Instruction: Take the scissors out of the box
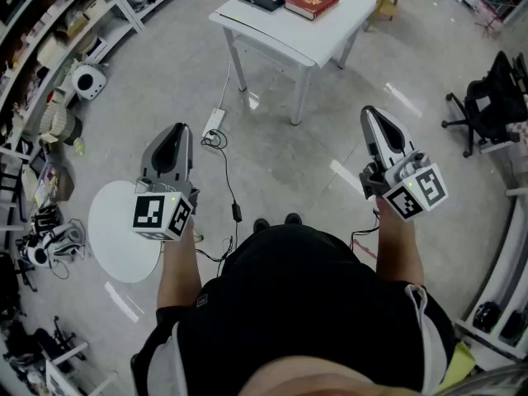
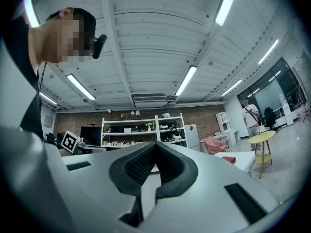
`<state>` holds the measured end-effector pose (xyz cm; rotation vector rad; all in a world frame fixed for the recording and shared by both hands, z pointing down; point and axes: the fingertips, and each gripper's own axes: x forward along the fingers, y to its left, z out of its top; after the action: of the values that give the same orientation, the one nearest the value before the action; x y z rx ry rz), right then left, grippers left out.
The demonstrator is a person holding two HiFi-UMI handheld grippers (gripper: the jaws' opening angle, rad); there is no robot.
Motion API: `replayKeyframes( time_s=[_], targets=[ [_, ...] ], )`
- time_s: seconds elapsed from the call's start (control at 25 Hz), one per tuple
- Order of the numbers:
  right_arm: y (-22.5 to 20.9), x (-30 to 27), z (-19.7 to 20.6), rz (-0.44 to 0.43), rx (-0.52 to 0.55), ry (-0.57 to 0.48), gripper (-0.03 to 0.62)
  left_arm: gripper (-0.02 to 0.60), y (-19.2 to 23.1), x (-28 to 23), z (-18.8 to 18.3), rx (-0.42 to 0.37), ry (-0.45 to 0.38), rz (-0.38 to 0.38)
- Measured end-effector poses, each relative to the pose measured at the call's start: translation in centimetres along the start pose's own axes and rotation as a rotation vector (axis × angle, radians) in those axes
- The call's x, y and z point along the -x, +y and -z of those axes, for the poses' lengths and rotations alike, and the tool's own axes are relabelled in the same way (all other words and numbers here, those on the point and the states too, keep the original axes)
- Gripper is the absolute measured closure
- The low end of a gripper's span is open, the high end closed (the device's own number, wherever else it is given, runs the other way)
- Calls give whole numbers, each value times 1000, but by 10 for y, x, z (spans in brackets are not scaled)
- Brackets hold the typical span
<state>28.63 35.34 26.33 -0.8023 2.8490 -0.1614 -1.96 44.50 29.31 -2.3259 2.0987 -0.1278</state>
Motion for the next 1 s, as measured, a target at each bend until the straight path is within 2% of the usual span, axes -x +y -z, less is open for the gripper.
replayKeyframes(
  time_s=[0.32, 0.48, 0.72, 1.0],
  targets=[
    [-17, 9, -5, -5, -3, -11, 566, 538, -15, -9, -6, -4, -5, -8],
    [-30, 18, -6, -7, 7, -12, 566, 538, -22, -12, -10, -4, -11, -35],
    [-44, 37, -6, -29, -32, -21, 565, 538, -36, -12, -13, -8, -22, -77],
    [-63, 30, 2, -29, -63, -9, 563, 538, -38, -34, -7, -4, -17, -67]
  ],
)
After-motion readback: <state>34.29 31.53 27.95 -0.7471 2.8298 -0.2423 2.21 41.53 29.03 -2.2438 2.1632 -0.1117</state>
